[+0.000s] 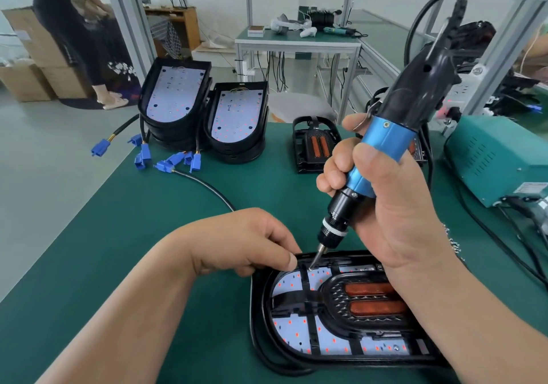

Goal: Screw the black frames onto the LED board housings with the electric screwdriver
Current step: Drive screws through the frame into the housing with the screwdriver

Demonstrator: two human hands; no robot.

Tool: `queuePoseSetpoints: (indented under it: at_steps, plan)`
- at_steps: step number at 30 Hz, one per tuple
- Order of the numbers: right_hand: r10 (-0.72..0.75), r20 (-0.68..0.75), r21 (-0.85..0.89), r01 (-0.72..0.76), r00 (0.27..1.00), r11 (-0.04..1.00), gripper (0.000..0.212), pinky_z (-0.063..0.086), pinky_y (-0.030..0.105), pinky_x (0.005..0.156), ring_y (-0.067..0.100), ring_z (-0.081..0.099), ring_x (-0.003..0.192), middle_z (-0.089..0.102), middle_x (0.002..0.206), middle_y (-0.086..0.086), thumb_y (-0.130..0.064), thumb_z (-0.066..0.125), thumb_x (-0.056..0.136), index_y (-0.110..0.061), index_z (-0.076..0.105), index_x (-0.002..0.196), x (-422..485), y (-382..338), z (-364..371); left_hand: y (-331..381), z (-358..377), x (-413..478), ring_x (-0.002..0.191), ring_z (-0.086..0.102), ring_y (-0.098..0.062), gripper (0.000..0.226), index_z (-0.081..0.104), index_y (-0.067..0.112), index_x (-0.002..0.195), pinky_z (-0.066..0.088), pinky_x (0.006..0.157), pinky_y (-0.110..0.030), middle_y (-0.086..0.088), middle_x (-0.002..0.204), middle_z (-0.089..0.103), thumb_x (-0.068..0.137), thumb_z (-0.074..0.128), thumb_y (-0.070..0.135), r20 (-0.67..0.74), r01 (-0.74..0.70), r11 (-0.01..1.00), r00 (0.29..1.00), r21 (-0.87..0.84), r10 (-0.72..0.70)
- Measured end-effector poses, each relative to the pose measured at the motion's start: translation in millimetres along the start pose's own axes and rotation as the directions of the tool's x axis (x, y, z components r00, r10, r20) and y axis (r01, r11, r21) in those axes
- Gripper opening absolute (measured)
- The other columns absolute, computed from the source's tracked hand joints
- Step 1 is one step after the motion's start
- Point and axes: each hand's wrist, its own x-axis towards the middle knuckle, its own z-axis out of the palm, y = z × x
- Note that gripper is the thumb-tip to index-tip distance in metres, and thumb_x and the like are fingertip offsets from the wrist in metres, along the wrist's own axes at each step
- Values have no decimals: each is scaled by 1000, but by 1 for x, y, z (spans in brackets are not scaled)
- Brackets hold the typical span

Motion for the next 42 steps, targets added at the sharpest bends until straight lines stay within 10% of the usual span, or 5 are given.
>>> queuePoseSetpoints:
  at_steps: [32,42]
  plan:
    - [97,311,-38,-90,946,995,39,49,42,75,21,51,65,51,79,2,-10,73,84,-18,57,119,0,8,-5,0,4,2,51,30,-12,6,79,13,93,25,46,-23,-4,67,41,94,73,15,-51,13,999,999,35,-11]
    - [-33,9,105,32,999,994,33,50,37,81,16,53,70,53,81,-2,-13,61,90,-19,58,123,3,2,-14,-1,3,3,52,30,-12,10,79,8,96,23,47,-24,-10,72,48,96,70,13,-12,-13,1000,1000,-8,13]
